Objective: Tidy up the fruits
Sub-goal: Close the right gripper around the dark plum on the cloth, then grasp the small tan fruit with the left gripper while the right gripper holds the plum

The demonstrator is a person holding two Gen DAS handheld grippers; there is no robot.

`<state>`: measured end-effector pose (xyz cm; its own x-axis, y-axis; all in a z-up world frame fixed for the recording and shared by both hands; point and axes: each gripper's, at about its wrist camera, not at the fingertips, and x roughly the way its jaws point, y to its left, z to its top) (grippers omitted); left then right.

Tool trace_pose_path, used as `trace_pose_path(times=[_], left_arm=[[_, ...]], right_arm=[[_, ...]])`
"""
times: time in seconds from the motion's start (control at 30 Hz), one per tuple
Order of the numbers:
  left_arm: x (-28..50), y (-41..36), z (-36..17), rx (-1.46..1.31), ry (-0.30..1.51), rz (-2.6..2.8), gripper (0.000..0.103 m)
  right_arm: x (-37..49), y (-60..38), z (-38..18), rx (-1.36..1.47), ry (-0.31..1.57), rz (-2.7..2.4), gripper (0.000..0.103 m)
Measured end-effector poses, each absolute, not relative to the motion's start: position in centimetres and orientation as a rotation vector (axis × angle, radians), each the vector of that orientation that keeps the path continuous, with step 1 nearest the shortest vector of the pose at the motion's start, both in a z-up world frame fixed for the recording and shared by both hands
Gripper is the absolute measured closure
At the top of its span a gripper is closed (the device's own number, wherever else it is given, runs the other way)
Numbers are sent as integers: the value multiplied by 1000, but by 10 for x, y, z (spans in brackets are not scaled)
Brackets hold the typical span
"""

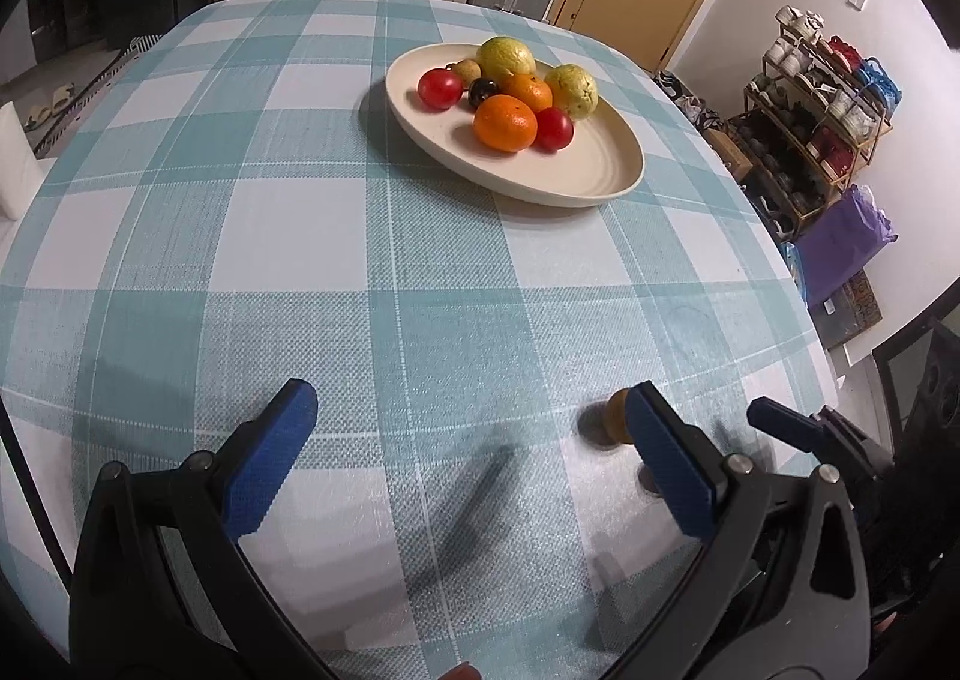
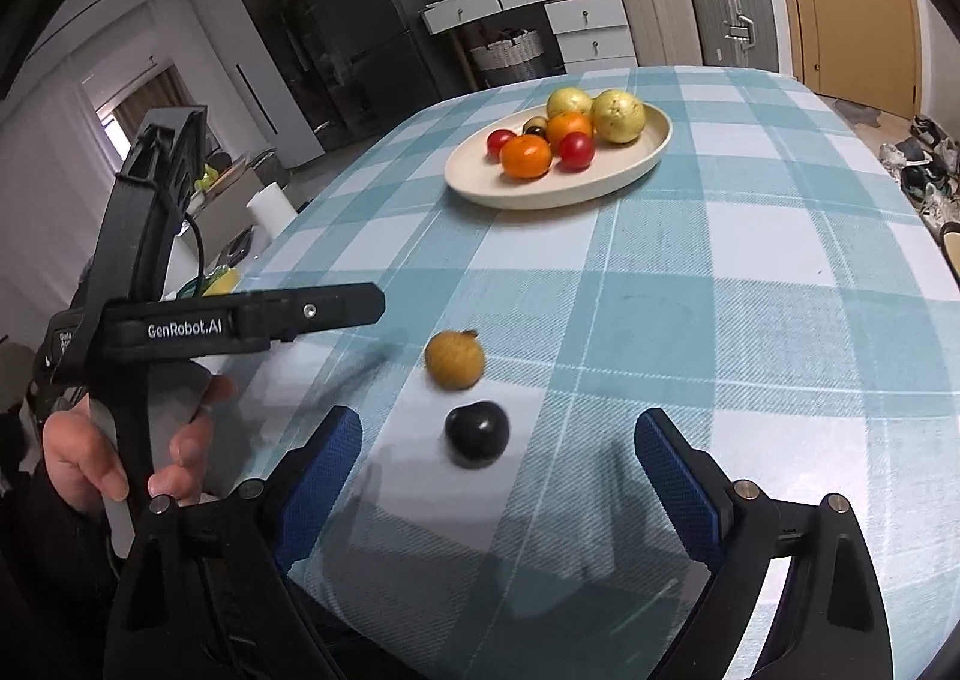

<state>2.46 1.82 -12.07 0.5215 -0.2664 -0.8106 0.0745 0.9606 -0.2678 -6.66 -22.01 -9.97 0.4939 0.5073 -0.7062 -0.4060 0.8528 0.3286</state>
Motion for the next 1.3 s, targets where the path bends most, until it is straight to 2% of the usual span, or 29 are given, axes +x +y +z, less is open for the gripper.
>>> trace_pose_path(times=[0.27, 0.47, 0.57, 0.6, 1.3], left_arm=[[22, 19, -125, -218, 1016, -214, 1], [22, 24, -125, -242, 1017, -214, 1], [23, 24, -125, -240, 1014, -214, 1], [23, 24, -125, -241, 1015, -214, 1], [22, 17, -130, -263, 1033, -245, 1]], right_arm=[[-68, -206, -110, 68, 905, 570, 25], [-69, -196, -114, -13, 889, 536, 52], [-71, -192, -115, -51, 876, 535, 73], [-71, -191, -116, -57, 874, 544, 76], [-63, -214, -107, 28, 844, 525, 77]])
